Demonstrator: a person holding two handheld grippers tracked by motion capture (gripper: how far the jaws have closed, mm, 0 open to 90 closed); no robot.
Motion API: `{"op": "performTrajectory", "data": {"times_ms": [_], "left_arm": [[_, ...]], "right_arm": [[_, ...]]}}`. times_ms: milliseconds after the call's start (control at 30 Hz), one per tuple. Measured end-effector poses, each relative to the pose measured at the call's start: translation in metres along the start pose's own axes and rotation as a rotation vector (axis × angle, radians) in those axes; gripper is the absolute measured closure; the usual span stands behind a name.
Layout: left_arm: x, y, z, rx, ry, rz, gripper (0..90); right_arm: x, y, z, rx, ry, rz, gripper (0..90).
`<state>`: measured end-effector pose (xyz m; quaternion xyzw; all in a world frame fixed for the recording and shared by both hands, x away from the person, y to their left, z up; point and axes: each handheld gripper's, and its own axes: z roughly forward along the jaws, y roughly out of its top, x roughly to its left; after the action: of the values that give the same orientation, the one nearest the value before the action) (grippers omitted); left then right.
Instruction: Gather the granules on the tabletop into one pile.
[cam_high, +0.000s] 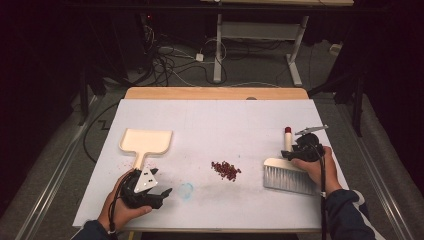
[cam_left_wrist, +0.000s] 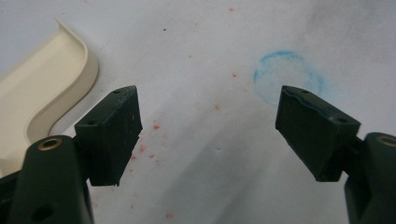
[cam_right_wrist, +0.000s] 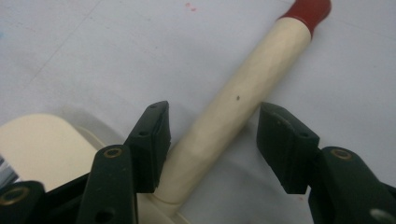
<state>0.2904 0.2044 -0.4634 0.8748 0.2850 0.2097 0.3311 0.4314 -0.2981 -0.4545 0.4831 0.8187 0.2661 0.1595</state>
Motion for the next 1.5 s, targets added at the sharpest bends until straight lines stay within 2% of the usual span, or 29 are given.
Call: {"op": "performTrajectory", "data": {"times_ms": [67, 200, 400, 500, 667, 733, 900, 1167, 1267, 1333, 1500], "left_arm": [[0.000, 0.000, 0.000, -0.001, -0.001, 0.002, 21.7], [0.000, 0.001, 0.001, 0.001, -0.003, 0.005, 21.7], [0.000, 0.000, 0.000, -0.003, -0.001, 0.003, 21.7], [0.000, 0.000, 0.000, -0.005, 0.000, 0.002, 21.7], [0.001, 0.001, 0.000, -0.008, 0.004, 0.002, 21.7], [0.000, 0.001, -0.001, -0.010, 0.003, 0.003, 21.7], [0.000, 0.001, -0.001, -0.012, 0.007, 0.005, 21.7], [-0.001, 0.001, -0.003, -0.017, 0.019, 0.017, 21.7], [-0.002, 0.002, -0.003, -0.016, 0.020, 0.023, 21.7], [-0.002, 0.002, -0.003, -0.019, 0.020, 0.022, 21.7], [-0.003, 0.002, -0.002, -0.011, 0.012, 0.020, 21.7]], "right_arm": [[0.002, 0.001, 0.004, 0.002, 0.002, -0.002, 48.3], [0.009, 0.006, 0.007, 0.007, -0.046, -0.029, 50.4], [0.007, 0.005, 0.007, -0.015, -0.038, -0.022, 46.7], [0.009, 0.008, 0.003, -0.061, -0.051, -0.043, 44.7], [0.017, 0.012, -0.007, -0.176, -0.060, -0.093, 42.1], [0.020, 0.016, -0.014, -0.224, -0.063, -0.105, 38.3], [0.027, 0.024, -0.040, -0.367, -0.079, -0.091, 29.8], [0.040, 0.024, -0.069, -0.522, -0.089, -0.057, 18.8], [0.045, 0.023, -0.077, -0.553, -0.097, -0.064, 18.2], [0.049, 0.021, -0.080, -0.556, -0.110, -0.081, 18.2], [0.057, 0.014, -0.083, -0.566, -0.109, -0.119, 18.2]]}}
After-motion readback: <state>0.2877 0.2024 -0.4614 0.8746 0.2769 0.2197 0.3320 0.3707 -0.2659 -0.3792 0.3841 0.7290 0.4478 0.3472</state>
